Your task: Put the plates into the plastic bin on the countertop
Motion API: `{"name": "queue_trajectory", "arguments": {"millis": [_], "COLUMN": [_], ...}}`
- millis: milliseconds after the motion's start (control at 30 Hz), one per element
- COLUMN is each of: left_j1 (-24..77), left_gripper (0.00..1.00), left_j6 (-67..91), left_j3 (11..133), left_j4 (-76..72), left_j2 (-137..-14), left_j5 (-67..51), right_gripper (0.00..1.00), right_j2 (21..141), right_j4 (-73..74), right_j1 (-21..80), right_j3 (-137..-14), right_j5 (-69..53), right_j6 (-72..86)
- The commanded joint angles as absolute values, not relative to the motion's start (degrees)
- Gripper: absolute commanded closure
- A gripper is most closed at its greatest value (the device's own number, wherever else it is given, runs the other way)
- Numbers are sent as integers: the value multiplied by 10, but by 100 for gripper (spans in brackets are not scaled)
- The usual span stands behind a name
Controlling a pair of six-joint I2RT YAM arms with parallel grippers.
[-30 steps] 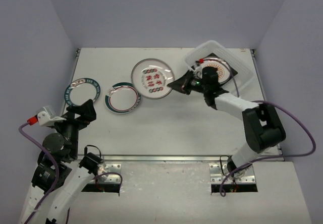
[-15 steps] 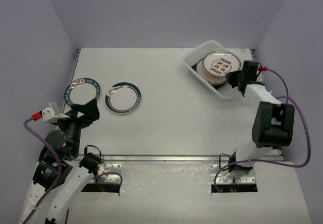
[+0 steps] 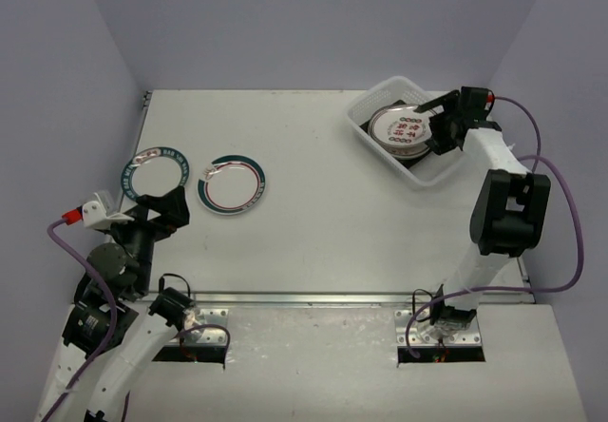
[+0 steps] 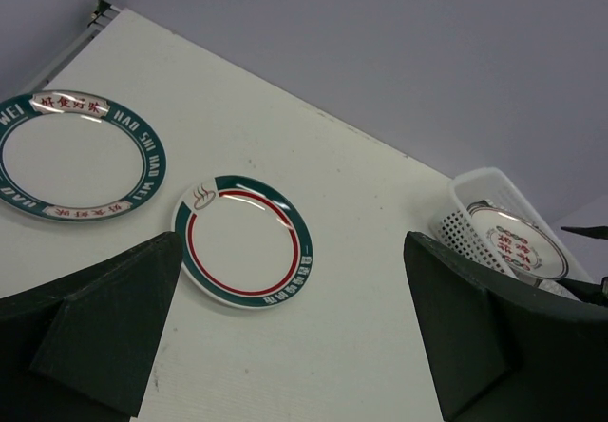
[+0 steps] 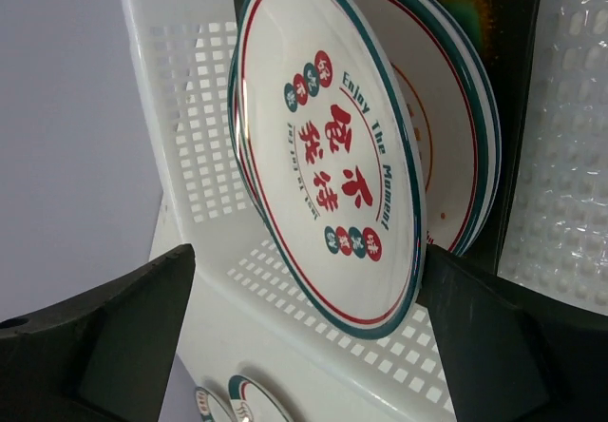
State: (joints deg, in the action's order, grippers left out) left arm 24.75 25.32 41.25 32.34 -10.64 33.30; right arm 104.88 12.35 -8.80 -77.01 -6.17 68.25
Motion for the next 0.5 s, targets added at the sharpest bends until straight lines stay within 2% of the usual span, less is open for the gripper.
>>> {"name": "queue_trajectory", "arguments": {"millis": [0,200,267,467], "left_j1": [242,242,241,242], "left_gripper": [0,0,0,0], "left_j6": [243,242,241,242], "left_j3": [415,415,415,415], "left_j4": [297,296,296,296], "left_j2": [-117,-126,-129,-135], "left_j5": [324,321,320,321], "right_gripper": [1,1,1,1], "right_j2": [1009,967,961,987], "right_j4": [199,205,185,220], "right_j1": [-76,-55,-47,-1], "right_j3": [-805,-782,-777,-865], "right_j5": [-54,-65,-105,-158], "right_j6": [627,587,573,492]}}
